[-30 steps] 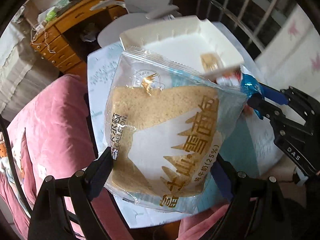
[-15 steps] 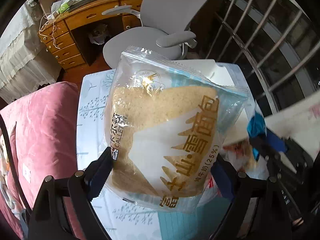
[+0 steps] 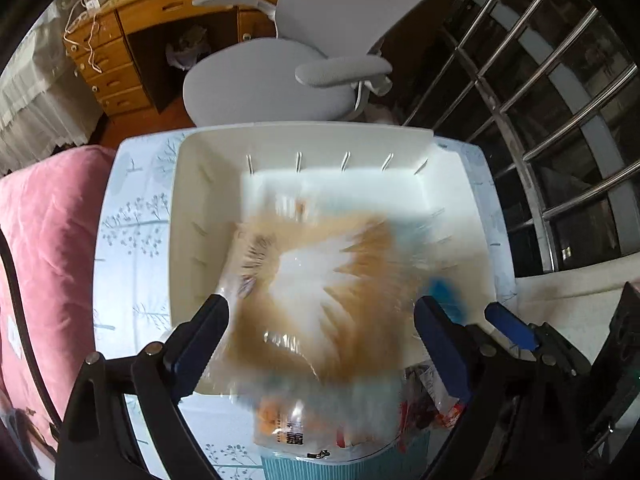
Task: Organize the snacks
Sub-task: 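Carry the bread bag and blue snack into the white tray and open both grippers, then move both grippers back over the remaining snacks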
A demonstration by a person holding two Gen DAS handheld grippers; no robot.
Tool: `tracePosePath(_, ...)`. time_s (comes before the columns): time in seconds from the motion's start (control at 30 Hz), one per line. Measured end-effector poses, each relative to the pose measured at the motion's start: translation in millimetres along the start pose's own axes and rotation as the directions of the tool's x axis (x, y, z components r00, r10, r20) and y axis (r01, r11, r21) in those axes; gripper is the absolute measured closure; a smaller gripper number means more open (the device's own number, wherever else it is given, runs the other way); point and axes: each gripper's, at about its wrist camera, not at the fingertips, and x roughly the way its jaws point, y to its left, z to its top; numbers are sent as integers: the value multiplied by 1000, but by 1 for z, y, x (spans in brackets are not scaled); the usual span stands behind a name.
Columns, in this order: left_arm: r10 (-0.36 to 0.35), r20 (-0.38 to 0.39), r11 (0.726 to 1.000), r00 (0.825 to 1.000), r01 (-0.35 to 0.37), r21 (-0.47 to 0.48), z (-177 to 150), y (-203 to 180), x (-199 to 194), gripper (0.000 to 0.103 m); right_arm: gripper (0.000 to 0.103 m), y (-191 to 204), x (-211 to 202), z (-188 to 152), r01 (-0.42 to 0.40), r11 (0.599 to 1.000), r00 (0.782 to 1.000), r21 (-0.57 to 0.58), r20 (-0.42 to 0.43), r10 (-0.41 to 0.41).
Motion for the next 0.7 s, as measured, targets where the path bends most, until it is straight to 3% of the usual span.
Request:
tracePosePath(0.23,-17,-36,1000,999,16,-19,-7,-1,10,8,51,-11,2,-13,3,999,999,34,-39,-1)
tracePosePath(0.37,-27,-23,1000,999,27,-2,-10,-6,0,7,46,-13,-11,-18,-3,998,1000,58,-12,4)
tracePosePath(0.43,-38,-17,999,999,38,1,-12,-8,-6,7,35,-13,-16,-17,-4,998,1000,68,-1,4)
tracePosePath(0.7,-100,23,994,995,99,41,-24,-13,-37,6,27,-2,-52,-28,30,997,998,66,52,-33)
